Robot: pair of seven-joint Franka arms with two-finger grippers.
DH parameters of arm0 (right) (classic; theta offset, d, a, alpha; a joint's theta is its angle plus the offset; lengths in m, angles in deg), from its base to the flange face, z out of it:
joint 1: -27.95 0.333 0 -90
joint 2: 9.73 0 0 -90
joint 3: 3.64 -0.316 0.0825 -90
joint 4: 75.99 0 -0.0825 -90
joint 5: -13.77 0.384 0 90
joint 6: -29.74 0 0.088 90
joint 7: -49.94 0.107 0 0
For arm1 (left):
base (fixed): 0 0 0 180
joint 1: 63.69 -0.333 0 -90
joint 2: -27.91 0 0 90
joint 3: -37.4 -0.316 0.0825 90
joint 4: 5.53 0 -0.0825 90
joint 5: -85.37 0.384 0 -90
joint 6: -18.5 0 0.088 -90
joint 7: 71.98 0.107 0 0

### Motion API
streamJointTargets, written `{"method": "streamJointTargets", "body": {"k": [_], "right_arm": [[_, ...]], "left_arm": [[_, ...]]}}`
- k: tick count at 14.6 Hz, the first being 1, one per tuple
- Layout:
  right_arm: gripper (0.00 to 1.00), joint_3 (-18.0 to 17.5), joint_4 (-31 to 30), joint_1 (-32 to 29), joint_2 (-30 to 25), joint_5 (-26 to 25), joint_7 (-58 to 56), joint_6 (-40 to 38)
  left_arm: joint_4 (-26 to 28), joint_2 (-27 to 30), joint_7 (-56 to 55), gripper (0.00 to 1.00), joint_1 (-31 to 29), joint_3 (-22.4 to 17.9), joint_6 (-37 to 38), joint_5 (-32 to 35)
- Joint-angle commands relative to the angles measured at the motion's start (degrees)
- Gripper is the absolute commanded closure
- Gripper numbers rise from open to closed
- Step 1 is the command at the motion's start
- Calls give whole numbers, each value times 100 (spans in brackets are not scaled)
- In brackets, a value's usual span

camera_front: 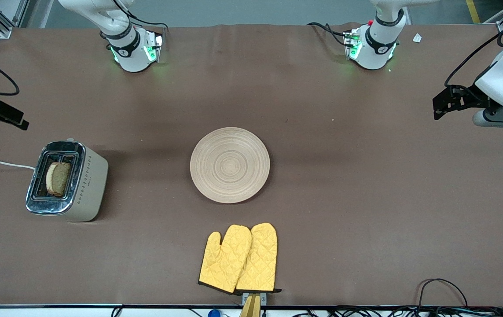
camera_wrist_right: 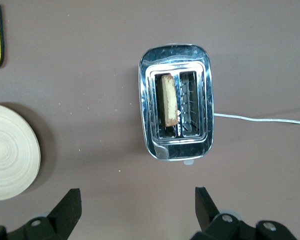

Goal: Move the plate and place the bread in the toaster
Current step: 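Open the right gripper and raise it away from the toaster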

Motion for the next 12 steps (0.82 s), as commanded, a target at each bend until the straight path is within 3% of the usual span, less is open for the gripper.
{"method": "streamJointTargets", "body": {"k": [1,12], "right_arm": [[0,-32,-240,19,-286,91,-170,-79],[0,-129,-205,116,-409,-155,-127,-467]], "left_arm": [[-126,-14,238,0,-76,32,37,31],[-214,-58,132,0,-50,32,37,-110]]}}
